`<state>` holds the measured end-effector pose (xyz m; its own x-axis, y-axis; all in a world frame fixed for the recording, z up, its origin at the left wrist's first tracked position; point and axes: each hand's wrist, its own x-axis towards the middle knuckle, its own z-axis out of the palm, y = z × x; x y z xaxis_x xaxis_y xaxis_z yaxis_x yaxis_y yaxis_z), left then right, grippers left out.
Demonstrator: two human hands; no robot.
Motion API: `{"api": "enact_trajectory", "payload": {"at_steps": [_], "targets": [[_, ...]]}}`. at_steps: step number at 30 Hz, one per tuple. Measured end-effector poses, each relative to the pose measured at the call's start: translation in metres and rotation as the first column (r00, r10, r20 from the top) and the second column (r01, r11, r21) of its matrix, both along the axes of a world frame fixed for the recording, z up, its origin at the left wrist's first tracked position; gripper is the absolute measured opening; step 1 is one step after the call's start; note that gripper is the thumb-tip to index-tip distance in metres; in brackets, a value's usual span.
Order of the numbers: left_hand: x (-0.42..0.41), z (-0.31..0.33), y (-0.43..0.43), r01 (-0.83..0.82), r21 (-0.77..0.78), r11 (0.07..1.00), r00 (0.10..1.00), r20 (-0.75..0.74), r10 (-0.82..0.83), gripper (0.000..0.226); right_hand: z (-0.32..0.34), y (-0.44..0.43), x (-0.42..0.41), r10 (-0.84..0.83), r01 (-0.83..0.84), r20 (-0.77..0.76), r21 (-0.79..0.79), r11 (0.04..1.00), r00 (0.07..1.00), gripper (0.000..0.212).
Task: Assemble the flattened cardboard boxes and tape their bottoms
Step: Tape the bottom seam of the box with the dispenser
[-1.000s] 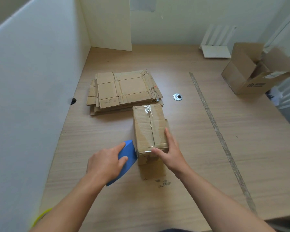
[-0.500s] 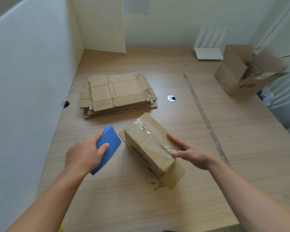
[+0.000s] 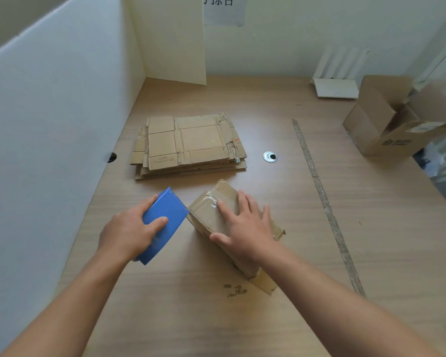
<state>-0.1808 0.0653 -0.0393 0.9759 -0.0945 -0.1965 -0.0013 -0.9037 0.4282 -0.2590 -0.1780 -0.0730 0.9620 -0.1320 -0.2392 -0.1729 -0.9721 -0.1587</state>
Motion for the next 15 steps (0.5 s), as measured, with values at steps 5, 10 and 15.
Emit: {"api": "enact_trajectory", "payload": {"at_steps": [5,10,15], "targets": [[-0.016,0.002,0.004,-0.05,-0.073,0.996,0.998,-0.046,0.047,0.06,0.017,-0.033,-0.004,0.148,-0.155,-0.088,-0.068,0.986,0.985,0.08],[-0.032,0.001,-0.007,-0.084,-0.127,0.988,0.995,-0.073,0.076,0.06,0.033,-0.068,-0.012,0.295,-0.322,-0.176,-0.153,0.934,0.939,0.082],[-0.043,0.002,-0.02,-0.116,-0.171,0.978,0.993,-0.048,0.11,0.058,0.027,-0.07,-0.016,0.342,-0.346,-0.145,-0.003,0.938,0.928,0.069]]}}
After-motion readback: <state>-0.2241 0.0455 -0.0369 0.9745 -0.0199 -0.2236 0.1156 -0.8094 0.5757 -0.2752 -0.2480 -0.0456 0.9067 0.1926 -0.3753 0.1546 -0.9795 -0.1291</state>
